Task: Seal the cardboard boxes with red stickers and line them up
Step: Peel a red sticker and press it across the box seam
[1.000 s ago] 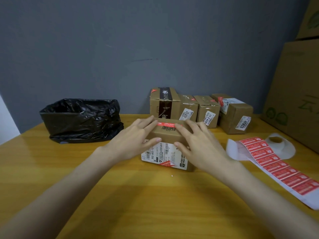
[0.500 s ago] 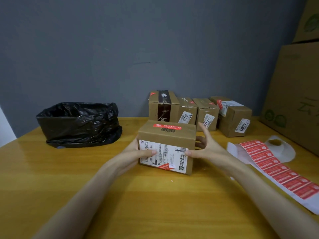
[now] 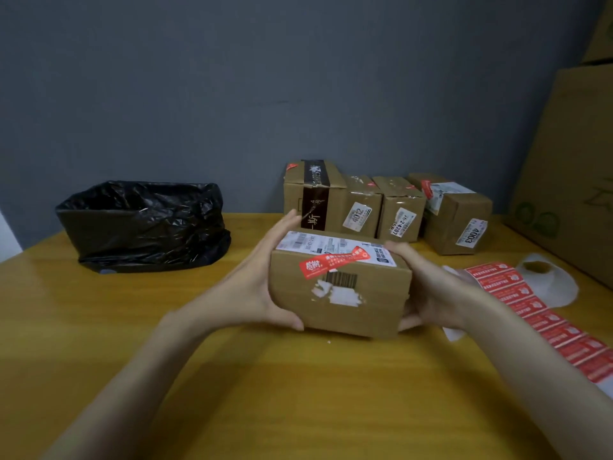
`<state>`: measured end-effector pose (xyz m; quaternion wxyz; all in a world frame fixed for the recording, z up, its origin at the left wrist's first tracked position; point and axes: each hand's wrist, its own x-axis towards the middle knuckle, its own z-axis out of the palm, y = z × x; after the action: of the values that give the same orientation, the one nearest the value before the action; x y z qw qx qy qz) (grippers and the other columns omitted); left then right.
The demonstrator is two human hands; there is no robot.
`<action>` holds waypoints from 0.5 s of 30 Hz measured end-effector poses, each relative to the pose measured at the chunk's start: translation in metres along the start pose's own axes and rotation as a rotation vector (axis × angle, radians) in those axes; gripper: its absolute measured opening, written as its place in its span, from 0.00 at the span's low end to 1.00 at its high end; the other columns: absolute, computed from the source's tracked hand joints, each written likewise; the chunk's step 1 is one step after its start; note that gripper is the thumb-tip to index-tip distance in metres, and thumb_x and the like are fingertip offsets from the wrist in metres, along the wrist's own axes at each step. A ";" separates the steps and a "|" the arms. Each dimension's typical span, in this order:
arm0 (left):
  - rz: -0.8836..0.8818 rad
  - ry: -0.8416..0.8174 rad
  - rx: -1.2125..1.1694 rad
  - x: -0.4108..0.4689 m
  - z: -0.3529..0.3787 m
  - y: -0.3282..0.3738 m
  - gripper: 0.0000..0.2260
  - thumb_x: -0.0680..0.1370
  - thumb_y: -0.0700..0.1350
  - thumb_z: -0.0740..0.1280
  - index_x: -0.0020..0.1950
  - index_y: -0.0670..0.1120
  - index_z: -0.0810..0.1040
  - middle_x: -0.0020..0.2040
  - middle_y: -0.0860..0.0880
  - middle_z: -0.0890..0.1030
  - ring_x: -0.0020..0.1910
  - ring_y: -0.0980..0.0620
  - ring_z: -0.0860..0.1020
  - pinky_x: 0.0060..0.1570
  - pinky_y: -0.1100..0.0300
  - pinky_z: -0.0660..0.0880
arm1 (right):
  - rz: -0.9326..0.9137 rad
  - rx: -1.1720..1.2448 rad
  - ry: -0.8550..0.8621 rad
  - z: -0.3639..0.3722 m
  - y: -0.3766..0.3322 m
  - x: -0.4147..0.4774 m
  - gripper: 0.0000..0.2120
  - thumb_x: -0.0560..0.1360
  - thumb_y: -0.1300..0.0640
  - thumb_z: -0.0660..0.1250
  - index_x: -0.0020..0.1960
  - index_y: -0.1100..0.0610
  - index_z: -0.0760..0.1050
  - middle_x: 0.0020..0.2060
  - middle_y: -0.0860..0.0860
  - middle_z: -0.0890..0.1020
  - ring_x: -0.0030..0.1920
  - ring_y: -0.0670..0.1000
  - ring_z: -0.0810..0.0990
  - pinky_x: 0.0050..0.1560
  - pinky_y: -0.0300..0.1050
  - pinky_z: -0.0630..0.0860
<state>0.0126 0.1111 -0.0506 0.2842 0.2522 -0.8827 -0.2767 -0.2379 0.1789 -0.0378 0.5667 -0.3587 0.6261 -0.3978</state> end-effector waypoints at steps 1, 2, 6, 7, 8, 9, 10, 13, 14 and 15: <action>-0.008 0.008 -0.009 0.000 0.001 0.001 0.55 0.58 0.50 0.81 0.71 0.69 0.46 0.73 0.66 0.50 0.71 0.68 0.57 0.68 0.70 0.59 | 0.013 -0.001 -0.012 0.001 -0.001 -0.002 0.28 0.71 0.34 0.59 0.62 0.53 0.72 0.56 0.62 0.77 0.40 0.60 0.84 0.37 0.52 0.81; -0.020 0.028 -0.033 -0.001 0.001 0.003 0.53 0.59 0.50 0.80 0.71 0.66 0.48 0.71 0.68 0.54 0.69 0.68 0.61 0.66 0.70 0.63 | 0.020 0.016 -0.025 0.001 -0.001 -0.003 0.29 0.71 0.35 0.59 0.64 0.53 0.71 0.56 0.62 0.77 0.39 0.60 0.84 0.36 0.51 0.81; -0.130 0.333 -0.218 0.003 0.012 0.010 0.43 0.64 0.54 0.74 0.73 0.57 0.54 0.63 0.73 0.62 0.65 0.69 0.66 0.60 0.71 0.67 | 0.035 0.268 -0.099 0.004 -0.001 -0.003 0.29 0.71 0.39 0.62 0.67 0.53 0.66 0.55 0.62 0.77 0.46 0.67 0.82 0.42 0.60 0.81; -0.182 0.449 -0.261 0.005 0.016 0.013 0.42 0.65 0.55 0.72 0.73 0.56 0.54 0.65 0.70 0.62 0.66 0.66 0.65 0.62 0.68 0.66 | 0.040 0.376 -0.134 0.007 -0.001 -0.004 0.30 0.71 0.41 0.63 0.67 0.54 0.64 0.55 0.63 0.76 0.48 0.69 0.81 0.44 0.63 0.79; -0.247 0.535 -0.325 0.006 0.020 0.018 0.42 0.66 0.56 0.71 0.74 0.55 0.53 0.68 0.66 0.61 0.68 0.62 0.64 0.63 0.63 0.66 | 0.039 0.480 -0.170 0.011 0.000 -0.004 0.30 0.70 0.43 0.64 0.68 0.55 0.63 0.56 0.64 0.75 0.49 0.70 0.80 0.44 0.64 0.78; -0.304 0.574 -0.423 0.007 0.024 0.023 0.43 0.65 0.58 0.70 0.75 0.55 0.52 0.68 0.63 0.63 0.68 0.59 0.66 0.64 0.58 0.67 | 0.033 0.557 -0.199 0.016 0.003 -0.004 0.32 0.69 0.46 0.66 0.68 0.57 0.62 0.57 0.66 0.74 0.50 0.71 0.79 0.45 0.64 0.78; -0.338 0.571 -0.545 0.009 0.028 0.028 0.45 0.64 0.59 0.70 0.75 0.57 0.50 0.66 0.63 0.67 0.66 0.58 0.69 0.65 0.55 0.68 | 0.021 0.604 -0.228 0.023 0.005 -0.004 0.34 0.66 0.48 0.67 0.68 0.58 0.61 0.57 0.68 0.73 0.51 0.71 0.79 0.47 0.63 0.79; -0.355 0.486 -0.781 0.018 0.032 0.042 0.53 0.57 0.64 0.77 0.73 0.65 0.48 0.62 0.61 0.74 0.62 0.57 0.74 0.64 0.49 0.70 | -0.061 0.663 -0.311 0.038 0.010 -0.002 0.40 0.60 0.51 0.72 0.68 0.61 0.62 0.58 0.70 0.73 0.54 0.70 0.78 0.53 0.60 0.77; -0.363 0.458 -0.749 0.021 0.030 0.046 0.54 0.54 0.65 0.78 0.72 0.67 0.50 0.64 0.59 0.74 0.63 0.54 0.75 0.63 0.49 0.71 | -0.096 0.665 -0.330 0.040 0.011 -0.002 0.44 0.55 0.53 0.76 0.67 0.61 0.64 0.59 0.69 0.73 0.54 0.70 0.78 0.53 0.59 0.76; -0.377 0.424 -0.701 0.024 0.026 0.048 0.52 0.53 0.64 0.79 0.70 0.68 0.53 0.65 0.58 0.74 0.62 0.53 0.75 0.62 0.50 0.72 | -0.133 0.645 -0.345 0.039 0.012 -0.001 0.47 0.49 0.54 0.80 0.66 0.60 0.67 0.59 0.68 0.74 0.55 0.70 0.78 0.54 0.58 0.75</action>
<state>-0.0348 0.1406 -0.0291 0.4716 0.3481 -0.5968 -0.5480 -0.1986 0.1816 -0.0496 0.7209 -0.2634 0.3392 -0.5440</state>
